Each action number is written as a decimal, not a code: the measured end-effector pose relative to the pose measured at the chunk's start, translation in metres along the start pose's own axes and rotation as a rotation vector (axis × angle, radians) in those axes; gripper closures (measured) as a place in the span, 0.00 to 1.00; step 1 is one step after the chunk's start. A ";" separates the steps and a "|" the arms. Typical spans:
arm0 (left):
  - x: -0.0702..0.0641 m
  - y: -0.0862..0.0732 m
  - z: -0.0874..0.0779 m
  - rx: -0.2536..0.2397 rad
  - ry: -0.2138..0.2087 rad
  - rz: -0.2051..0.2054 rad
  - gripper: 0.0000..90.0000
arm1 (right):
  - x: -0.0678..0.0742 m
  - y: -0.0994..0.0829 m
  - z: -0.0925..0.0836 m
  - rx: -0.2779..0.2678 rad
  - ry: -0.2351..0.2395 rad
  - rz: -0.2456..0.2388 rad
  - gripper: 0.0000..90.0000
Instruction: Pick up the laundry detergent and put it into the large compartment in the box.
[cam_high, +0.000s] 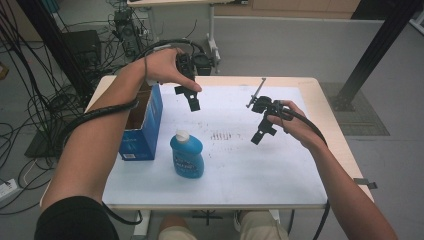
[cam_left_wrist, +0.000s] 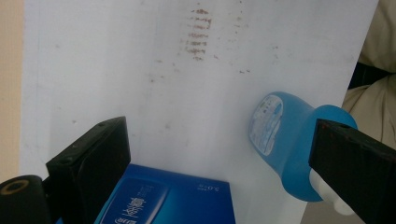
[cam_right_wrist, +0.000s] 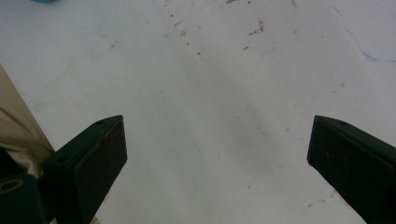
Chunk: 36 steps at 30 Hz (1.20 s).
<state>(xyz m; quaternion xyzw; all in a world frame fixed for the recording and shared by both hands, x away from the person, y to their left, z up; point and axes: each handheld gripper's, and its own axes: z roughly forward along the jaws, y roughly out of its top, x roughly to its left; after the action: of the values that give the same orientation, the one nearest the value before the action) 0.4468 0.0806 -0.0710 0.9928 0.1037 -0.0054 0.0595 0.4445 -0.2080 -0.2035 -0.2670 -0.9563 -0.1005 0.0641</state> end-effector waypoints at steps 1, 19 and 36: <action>0.000 0.001 0.001 0.003 0.000 0.000 0.07 | 0.000 0.000 0.000 0.000 0.000 0.003 0.05; -0.001 -0.001 0.000 0.004 -0.001 -0.002 0.07 | 0.001 -0.002 -0.002 -0.002 0.000 -0.001 0.05; 0.000 -0.001 0.003 0.014 -0.010 -0.005 0.07 | 0.001 -0.002 -0.003 -0.002 0.003 -0.002 0.05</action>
<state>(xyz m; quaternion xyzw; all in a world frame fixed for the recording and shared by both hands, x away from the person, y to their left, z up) 0.4465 0.0810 -0.0740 0.9929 0.1057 -0.0113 0.0531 0.4429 -0.2098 -0.2008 -0.2661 -0.9564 -0.1017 0.0652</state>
